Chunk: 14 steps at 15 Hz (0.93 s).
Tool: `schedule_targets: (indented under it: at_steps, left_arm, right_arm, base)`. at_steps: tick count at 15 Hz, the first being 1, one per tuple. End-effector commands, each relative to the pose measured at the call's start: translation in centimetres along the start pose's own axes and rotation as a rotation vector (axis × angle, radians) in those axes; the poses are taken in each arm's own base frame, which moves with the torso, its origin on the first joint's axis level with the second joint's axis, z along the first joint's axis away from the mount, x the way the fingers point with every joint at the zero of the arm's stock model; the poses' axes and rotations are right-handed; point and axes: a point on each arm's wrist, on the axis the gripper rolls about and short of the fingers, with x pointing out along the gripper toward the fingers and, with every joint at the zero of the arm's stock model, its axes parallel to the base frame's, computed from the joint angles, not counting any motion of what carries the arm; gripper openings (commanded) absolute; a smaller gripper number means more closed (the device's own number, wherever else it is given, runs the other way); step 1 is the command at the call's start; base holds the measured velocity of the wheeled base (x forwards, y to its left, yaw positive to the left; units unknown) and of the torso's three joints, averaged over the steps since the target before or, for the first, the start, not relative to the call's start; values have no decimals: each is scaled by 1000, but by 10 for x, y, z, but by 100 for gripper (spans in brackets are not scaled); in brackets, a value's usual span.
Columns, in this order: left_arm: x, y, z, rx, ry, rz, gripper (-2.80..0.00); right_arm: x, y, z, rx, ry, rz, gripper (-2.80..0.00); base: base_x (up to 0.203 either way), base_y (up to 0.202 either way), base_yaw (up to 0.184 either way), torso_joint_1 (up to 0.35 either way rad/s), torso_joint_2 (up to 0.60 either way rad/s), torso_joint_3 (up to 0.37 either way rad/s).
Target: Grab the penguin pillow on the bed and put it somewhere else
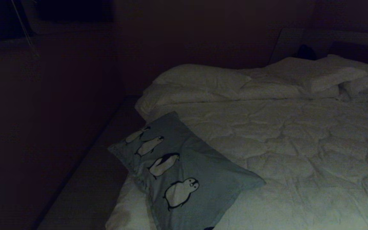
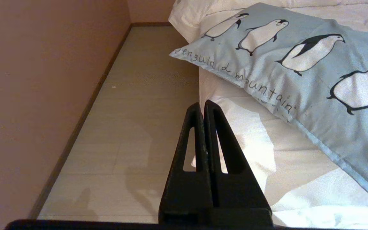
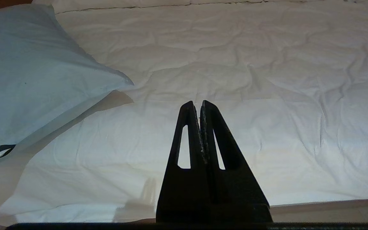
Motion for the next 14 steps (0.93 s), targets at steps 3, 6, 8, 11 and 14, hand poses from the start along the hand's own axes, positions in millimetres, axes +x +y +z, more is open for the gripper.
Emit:
schedule_targets:
  at_steps: [3, 6, 8, 11, 14]
  left_arm:
    - [0, 0, 0, 0, 0, 1, -280]
    - [0, 0, 0, 0, 0, 0, -280]
    - [0, 0, 0, 0, 0, 0, -280]
    - [0, 0, 0, 0, 0, 0, -280]
    - [0, 0, 0, 0, 0, 0, -280]
  right_arm:
    - [0, 0, 0, 7, 1, 1, -280]
    - [0, 0, 0, 19, 0, 0, -280]
    - [0, 0, 0, 19, 0, 0, -280]
    - [0, 0, 0, 19, 0, 1, -280]
    - [0, 0, 0, 19, 0, 1, -280]
  base:
    - [0, 0, 0, 0, 0, 0]
    - [0, 0, 0, 0, 0, 0]
    - [0, 0, 0, 0, 0, 0]
    - [0, 0, 0, 0, 0, 0]
    - [0, 0, 0, 0, 0, 0]
